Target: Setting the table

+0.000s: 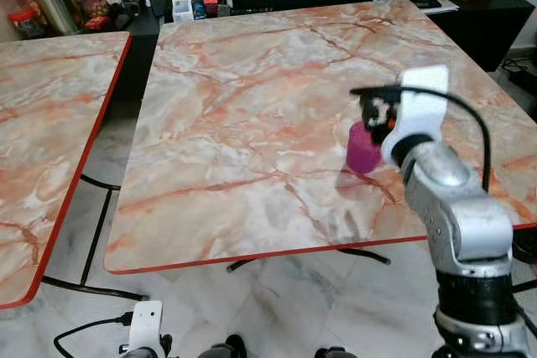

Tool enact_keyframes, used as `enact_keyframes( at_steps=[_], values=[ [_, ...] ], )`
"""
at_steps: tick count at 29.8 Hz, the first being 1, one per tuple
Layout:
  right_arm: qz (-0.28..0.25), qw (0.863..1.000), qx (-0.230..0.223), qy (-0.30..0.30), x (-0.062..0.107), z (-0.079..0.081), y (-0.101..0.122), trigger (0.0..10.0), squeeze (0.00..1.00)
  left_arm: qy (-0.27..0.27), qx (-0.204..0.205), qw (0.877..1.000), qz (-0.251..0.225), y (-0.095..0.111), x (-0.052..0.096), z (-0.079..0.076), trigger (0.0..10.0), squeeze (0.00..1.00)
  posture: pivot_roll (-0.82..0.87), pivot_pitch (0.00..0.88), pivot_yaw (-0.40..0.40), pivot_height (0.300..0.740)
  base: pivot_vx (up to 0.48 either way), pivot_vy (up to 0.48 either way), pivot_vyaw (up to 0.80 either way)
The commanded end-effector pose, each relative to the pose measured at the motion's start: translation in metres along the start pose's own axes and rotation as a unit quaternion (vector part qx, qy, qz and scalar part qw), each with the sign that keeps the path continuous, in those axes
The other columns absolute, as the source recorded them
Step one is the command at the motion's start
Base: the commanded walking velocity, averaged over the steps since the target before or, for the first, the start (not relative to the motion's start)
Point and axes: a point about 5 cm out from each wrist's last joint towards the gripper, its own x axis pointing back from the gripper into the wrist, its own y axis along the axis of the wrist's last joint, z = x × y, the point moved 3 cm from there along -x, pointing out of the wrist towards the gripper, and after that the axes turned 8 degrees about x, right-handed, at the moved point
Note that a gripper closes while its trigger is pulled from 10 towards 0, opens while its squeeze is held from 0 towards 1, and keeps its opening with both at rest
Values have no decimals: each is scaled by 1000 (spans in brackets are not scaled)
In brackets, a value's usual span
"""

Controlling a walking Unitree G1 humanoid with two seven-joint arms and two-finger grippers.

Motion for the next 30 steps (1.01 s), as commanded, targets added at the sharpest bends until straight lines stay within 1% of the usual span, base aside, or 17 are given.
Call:
enact_keyframes(
  at_steps=[1,5,6,10,11,12,18,20,26,30],
  values=[
    [5,1000,0,11,6,8,0,10000,0,1,-9,1000,21,-9,1,5,10000,0,-139,181,67,740,0,0,0],
    [13,1000,-6,19,7,14,-1,10000,0,-2,-10,1000,22,-9,1,5,10000,0,-137,176,68,740,0,0,0],
    [14,1000,-10,18,8,14,-1,10000,1000,-3,-10,1000,23,-9,1,5,10000,0,-134,173,67,740,0,0,0],
    [13,1000,-13,19,8,15,1,10000,1000,-3,-10,1000,24,-9,2,5,10000,0,-133,167,66,740,0,0,0],
    [13,1000,-12,21,7,16,2,10000,682,-3,-10,1000,24,-9,2,5,10000,0,-133,166,65,740,0,0,0],
    [12,1000,-11,23,7,16,2,10000,0,-3,-11,1000,24,-9,2,5,10000,0,-133,166,65,740,0,0,0],
    [6,999,-17,37,4,21,3,10000,0,-2,-11,1000,25,-10,2,5,10000,0,-129,161,65,740,0,0,0],
    [-6,999,-18,48,2,25,7,10000,0,-1,-10,1000,25,-10,2,6,10000,0,-128,157,63,740,0,0,0],
    [-13,998,-19,50,1,26,9,10000,0,6,-16,1000,21,-9,2,7,10000,0,-125,162,64,740,0,0,0],
    [-22,998,-22,48,0,25,12,10000,0,9,-16,1000,20,-8,2,8,10000,0,-127,166,63,740,281,0,0]
  ],
)
